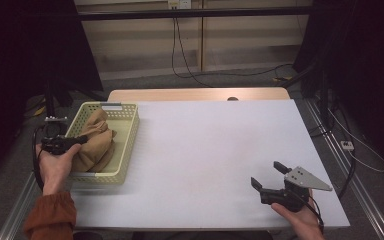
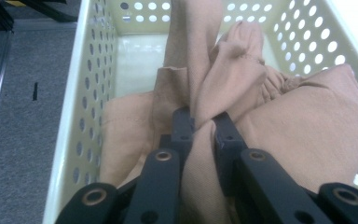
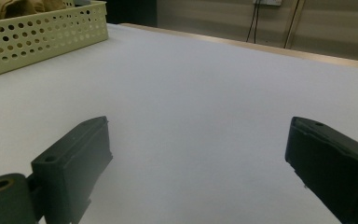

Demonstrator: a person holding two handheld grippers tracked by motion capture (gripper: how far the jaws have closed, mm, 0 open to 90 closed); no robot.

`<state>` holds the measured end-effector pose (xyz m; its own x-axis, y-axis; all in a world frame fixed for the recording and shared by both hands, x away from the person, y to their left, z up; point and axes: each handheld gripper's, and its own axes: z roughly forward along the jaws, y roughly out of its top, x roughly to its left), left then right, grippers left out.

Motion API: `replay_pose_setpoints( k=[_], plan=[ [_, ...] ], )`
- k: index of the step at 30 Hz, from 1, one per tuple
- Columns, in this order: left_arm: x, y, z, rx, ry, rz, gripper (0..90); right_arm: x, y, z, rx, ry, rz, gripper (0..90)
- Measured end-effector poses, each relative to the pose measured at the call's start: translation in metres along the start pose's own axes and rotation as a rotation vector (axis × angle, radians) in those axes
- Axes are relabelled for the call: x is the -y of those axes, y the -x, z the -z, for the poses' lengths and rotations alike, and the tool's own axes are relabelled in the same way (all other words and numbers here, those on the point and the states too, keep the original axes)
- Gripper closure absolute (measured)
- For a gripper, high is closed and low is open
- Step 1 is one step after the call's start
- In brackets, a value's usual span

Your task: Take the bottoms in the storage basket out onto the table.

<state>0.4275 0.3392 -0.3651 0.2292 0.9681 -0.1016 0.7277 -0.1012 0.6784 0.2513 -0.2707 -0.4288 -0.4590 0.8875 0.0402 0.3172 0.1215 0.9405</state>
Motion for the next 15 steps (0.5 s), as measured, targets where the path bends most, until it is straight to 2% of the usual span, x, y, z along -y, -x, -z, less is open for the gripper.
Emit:
replay_pose_setpoints(
  k=[3,5,7,15],
  plan=[
    [0.002,-0.003,0.004,0.013,0.005,-0.008,82.7,0.0,0.0,0.0,-0.004,0.001,0.002,6.8],
    [0.004,-0.005,0.007,0.018,0.03,0.009,82.7,0.0,0.0,0.0,-0.005,0.0,0.003,6.8],
    [0.004,-0.006,0.01,0.022,0.037,0.001,82.7,0.0,-0.001,-0.001,-0.006,0.0,0.003,6.8],
    [0.007,-0.004,0.02,0.036,0.077,-0.009,82.7,-0.001,-0.001,-0.002,-0.011,-0.001,0.006,6.8]
  ],
)
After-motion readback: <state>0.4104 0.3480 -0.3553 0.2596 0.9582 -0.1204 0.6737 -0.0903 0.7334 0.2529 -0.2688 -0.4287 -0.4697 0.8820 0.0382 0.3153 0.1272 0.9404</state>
